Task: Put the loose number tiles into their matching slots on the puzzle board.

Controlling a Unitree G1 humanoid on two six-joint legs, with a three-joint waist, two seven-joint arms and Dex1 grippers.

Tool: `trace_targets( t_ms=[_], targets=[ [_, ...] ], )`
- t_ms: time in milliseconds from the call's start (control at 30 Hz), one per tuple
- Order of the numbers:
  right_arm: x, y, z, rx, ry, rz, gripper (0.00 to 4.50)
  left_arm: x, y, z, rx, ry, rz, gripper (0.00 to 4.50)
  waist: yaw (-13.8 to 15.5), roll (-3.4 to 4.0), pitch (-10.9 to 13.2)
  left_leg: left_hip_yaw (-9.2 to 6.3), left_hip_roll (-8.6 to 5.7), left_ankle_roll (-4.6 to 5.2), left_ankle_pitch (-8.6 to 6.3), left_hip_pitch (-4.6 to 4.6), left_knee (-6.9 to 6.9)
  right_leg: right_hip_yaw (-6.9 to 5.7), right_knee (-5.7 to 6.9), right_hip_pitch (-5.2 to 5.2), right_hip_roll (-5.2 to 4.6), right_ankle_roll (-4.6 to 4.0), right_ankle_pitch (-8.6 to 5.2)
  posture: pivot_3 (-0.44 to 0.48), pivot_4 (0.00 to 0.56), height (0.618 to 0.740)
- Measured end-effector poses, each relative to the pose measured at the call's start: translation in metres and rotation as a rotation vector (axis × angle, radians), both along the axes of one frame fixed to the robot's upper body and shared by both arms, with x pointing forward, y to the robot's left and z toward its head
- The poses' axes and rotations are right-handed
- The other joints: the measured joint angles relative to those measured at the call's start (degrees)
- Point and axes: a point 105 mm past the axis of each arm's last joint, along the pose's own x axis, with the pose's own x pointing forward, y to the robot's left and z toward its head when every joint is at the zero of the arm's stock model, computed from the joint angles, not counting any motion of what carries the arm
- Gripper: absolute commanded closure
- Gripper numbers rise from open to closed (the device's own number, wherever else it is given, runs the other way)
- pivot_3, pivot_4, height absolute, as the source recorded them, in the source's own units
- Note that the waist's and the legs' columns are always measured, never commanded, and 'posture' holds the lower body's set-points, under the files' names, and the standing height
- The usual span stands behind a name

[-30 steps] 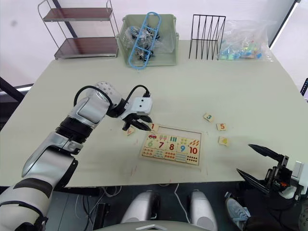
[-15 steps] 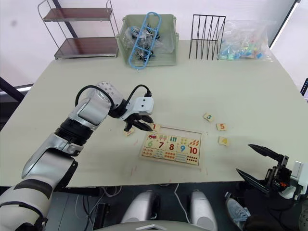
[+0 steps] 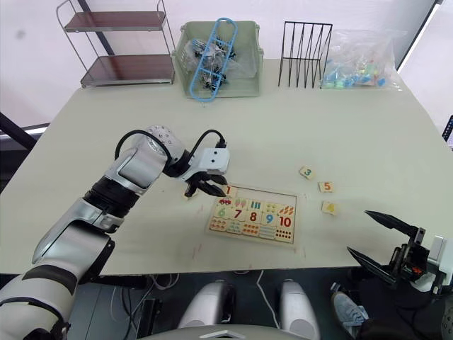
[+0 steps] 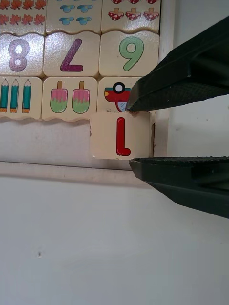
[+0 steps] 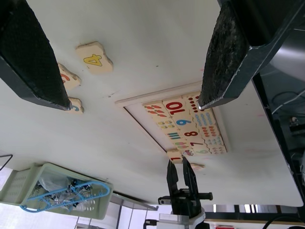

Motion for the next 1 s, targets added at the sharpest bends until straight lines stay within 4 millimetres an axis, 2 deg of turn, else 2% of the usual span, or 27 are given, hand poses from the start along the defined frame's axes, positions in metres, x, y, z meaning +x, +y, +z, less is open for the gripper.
trace_targets(
  t_ms=[1000],
  targets=[
    [-0.003, 0.0002, -0.0018, -0.003, 0.011, -0.004, 0.0, 0.0012, -0.0013, -0.0019, 0.005, -0.009, 0.001, 3.61, 0.0, 0.0, 0.0, -0.25, -0.01, 0.0, 0.0, 0.0, 0.0, -0.01, 0.01, 0.0, 0.0, 0.0, 0.0, 0.0, 0.15, 0.74]
  ],
)
